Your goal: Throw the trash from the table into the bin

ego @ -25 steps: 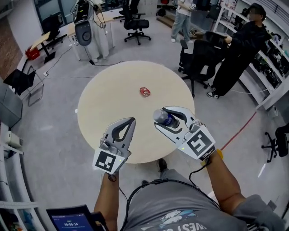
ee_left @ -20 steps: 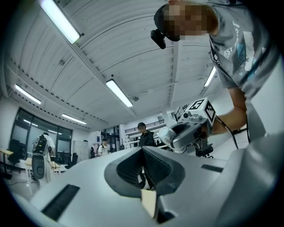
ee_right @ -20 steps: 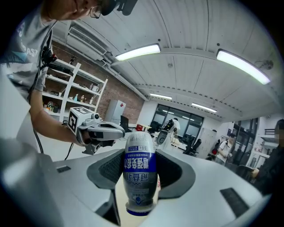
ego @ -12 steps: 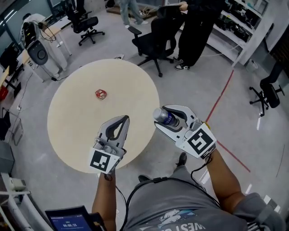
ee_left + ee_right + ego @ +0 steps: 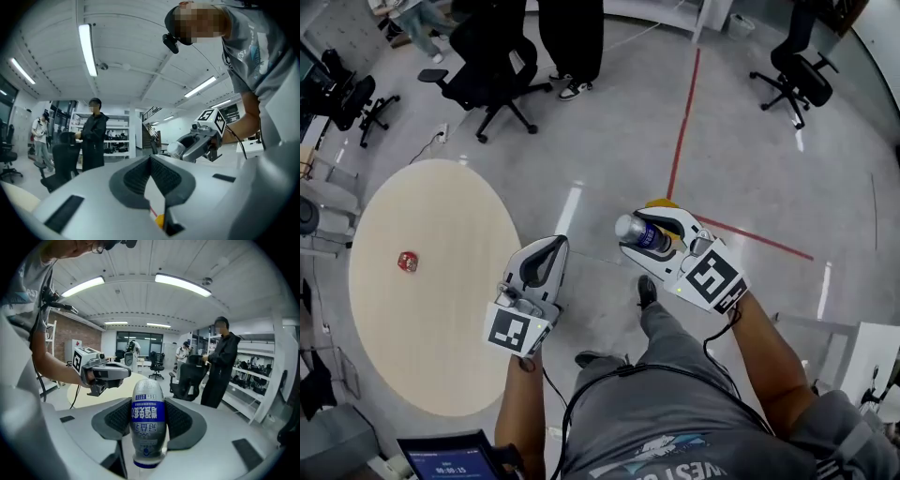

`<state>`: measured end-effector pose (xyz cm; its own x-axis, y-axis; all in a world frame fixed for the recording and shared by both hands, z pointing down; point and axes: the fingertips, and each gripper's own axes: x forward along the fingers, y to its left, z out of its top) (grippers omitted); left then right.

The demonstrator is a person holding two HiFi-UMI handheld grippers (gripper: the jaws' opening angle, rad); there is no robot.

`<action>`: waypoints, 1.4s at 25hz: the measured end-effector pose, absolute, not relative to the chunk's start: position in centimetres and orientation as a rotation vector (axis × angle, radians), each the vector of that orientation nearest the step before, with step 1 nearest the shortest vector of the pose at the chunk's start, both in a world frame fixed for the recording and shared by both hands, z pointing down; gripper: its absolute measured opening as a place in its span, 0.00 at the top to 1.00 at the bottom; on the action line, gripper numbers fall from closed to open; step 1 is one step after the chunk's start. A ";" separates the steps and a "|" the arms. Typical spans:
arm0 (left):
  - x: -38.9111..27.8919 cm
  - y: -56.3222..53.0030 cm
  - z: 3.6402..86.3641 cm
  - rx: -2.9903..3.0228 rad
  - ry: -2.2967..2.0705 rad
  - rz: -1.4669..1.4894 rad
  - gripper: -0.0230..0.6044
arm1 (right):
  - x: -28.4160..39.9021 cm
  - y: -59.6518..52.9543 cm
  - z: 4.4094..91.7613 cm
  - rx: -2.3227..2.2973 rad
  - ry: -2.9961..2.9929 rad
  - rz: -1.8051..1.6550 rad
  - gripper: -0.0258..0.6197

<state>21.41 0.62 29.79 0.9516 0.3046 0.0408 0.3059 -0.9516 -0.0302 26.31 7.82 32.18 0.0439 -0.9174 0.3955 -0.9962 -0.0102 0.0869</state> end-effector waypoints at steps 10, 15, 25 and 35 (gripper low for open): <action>39.2 9.6 43.7 -3.095 -0.818 -0.331 0.89 | 42.5 16.3 47.0 2.152 -1.792 0.604 0.62; 44.5 11.5 51.6 -3.046 -0.900 -0.478 0.89 | 48.2 18.4 54.2 2.210 -1.745 0.694 0.62; 49.3 13.7 65.6 -3.023 -0.969 -0.716 0.89 | 53.3 21.0 72.5 2.227 -1.651 0.874 0.62; 50.0 15.2 75.4 -2.995 -0.982 -0.899 0.89 | 55.8 22.1 90.4 2.189 -1.579 1.058 0.62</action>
